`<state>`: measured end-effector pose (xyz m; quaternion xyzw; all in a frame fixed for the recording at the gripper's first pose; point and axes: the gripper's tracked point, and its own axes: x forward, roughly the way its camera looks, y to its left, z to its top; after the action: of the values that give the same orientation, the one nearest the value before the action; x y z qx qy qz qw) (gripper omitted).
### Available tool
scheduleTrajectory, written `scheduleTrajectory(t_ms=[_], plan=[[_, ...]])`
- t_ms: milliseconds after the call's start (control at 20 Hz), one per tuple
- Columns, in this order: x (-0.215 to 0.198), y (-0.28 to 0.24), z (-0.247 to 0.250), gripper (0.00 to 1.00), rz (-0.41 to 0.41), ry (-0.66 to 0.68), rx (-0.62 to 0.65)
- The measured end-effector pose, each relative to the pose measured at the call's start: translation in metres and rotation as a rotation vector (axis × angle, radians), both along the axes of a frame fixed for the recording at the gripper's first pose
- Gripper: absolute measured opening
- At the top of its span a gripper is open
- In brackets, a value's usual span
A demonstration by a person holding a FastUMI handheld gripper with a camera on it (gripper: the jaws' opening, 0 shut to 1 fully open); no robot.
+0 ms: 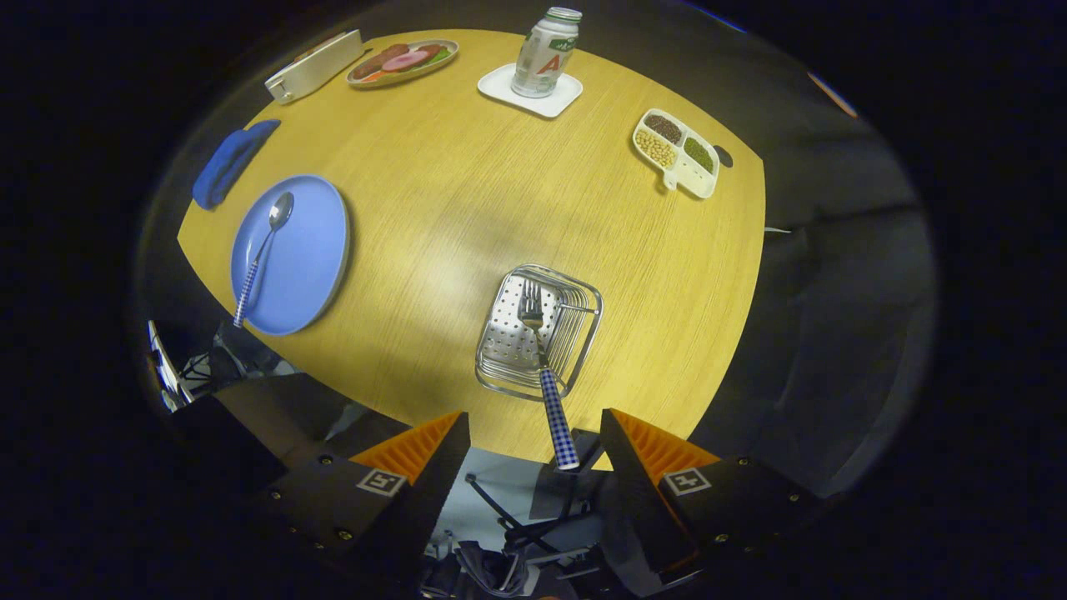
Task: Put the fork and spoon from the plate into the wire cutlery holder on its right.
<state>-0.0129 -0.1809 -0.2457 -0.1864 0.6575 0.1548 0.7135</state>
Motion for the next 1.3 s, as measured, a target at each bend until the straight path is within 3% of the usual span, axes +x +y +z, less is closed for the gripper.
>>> scheduleTrajectory(t_ms=[200, 350, 750, 1050, 1300], plan=[[-0.011, 0.032, 0.008, 0.96, -0.072, -0.091, 0.135], [-0.017, 0.047, 0.014, 0.96, -0.152, -0.173, 0.181], [-0.021, 0.076, 0.044, 0.96, -0.251, -0.349, 0.253], [-0.035, 0.108, 0.041, 0.96, -0.264, -0.344, 0.282], [-0.044, 0.140, 0.035, 0.96, -0.230, -0.309, 0.274]])
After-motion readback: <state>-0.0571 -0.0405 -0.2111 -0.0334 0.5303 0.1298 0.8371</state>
